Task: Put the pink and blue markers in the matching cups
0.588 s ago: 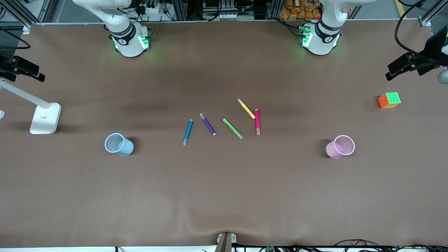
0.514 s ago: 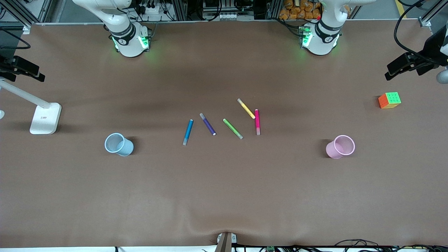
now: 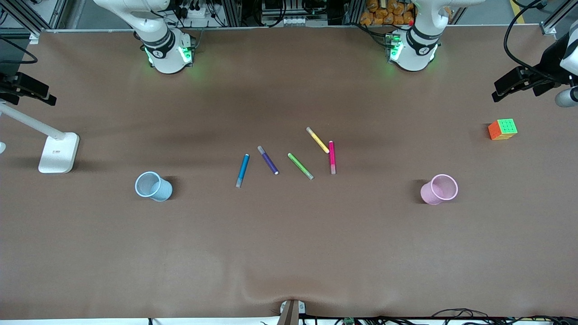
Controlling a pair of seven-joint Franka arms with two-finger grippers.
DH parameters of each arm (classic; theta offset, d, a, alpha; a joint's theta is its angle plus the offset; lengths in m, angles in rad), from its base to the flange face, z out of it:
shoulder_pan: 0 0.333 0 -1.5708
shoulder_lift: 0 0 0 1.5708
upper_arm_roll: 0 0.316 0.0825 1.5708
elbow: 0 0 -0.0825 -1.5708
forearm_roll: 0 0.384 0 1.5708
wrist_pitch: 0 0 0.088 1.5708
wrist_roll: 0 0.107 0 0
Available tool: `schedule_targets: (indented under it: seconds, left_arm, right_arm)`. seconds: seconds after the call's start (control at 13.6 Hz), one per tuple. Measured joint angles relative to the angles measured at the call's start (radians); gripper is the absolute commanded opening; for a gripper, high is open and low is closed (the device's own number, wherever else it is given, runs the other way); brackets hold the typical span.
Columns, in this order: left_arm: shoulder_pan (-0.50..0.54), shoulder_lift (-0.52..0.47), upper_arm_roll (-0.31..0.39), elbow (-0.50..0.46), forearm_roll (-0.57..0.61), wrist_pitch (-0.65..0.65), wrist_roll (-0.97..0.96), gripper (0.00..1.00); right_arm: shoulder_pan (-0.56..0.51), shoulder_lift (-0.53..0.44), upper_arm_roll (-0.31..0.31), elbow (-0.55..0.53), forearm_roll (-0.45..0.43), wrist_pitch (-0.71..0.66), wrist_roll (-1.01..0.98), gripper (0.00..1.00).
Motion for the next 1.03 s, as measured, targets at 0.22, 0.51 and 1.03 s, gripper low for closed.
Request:
schedule_targets:
  seconds: [0.22,0.51,1.03]
  left_arm:
    - [0.0,0.009,0.0,0.001,-0.002,-0.002,0.0,1.0]
    - [-0.004,0.029,-0.004,0.001,-0.004,-0.023,0.0,1.0]
    - [-0.033,0.089,-0.052,-0.001,-0.005,-0.028,-0.002,1.0]
  right_arm:
    - [-0.008,0.0,0.001,0.002,0.0,0.0,0.0,1.0]
    - [-0.008,0.0,0.014,0.01,0.0,-0.004,0.0,1.0]
    - [-0.008,0.003,0.017,0.034,0.002,-0.055,-0.001,1.0]
